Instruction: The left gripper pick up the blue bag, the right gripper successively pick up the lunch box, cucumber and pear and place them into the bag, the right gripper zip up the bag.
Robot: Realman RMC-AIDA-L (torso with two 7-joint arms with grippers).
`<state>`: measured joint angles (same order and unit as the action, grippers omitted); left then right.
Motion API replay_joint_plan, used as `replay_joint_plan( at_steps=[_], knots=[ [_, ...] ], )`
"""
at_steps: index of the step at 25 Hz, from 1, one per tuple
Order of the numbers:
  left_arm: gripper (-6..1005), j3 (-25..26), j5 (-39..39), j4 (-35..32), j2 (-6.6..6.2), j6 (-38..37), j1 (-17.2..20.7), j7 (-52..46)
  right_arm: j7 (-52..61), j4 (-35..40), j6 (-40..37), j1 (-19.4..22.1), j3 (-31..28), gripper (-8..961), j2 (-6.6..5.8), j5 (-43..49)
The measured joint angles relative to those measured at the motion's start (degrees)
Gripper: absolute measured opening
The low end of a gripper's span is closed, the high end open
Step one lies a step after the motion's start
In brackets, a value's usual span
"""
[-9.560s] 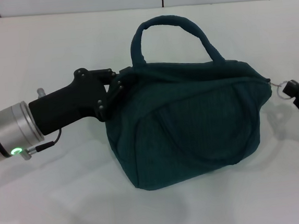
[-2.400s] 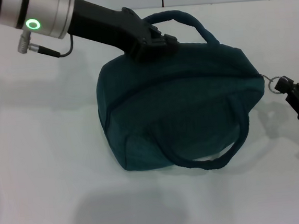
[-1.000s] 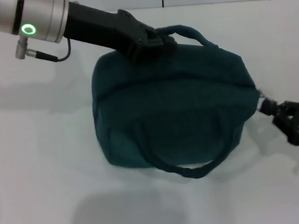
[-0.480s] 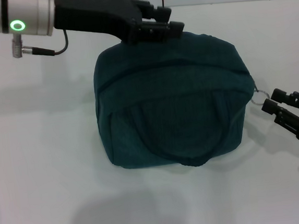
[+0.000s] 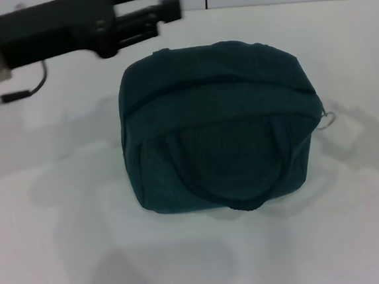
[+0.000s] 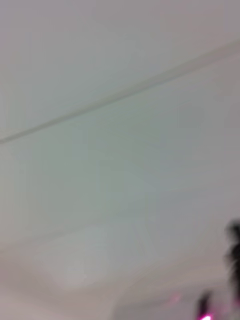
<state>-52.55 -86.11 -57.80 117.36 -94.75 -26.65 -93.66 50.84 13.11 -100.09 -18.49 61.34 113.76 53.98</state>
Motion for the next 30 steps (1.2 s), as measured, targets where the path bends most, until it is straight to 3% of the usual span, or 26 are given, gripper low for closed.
replay_joint_plan(
  at_steps=[2,6,9,13,16,25,30],
  knots=[
    [521,0.0,4.1,2.8,-0.75,-1.6,2.2,2.4,4.9,2.6,-3.9,-1.0,0.4,768,-1.22,0.9],
    [521,0.0,5.6,5.7,-2.28,-7.2,4.7,3.3,17.8,10.0,-9.6,-3.8,1.1,773,-3.84,5.9],
    [593,0.0,4.4,7.3,-3.0,-11.4,5.6,3.2,22.9,14.6,-12.5,-5.4,1.1,780,-4.39,9.4],
    [679,-0.2,3.9,9.7,-3.78,-16.8,5.8,3.7,28.8,20.0,-13.7,-7.9,1.1,795,-3.94,14.7],
    [735,-0.4,3.8,10.5,-3.86,-18.4,6.1,4.1,31.4,21.5,-13.7,-10.5,1.1,817,-2.96,19.9],
    [888,-0.6,-0.2,10.6,-2.4,-18.6,6.0,5.9,33.6,21.7,-13.2,-14.0,1.2,874,-0.75,26.7],
    [887,-0.7,-2.6,10.8,-1.31,-18.6,6.2,7.5,33.6,21.8,-12.9,-14.4,1.7,874,-0.38,27.3]
  ],
)
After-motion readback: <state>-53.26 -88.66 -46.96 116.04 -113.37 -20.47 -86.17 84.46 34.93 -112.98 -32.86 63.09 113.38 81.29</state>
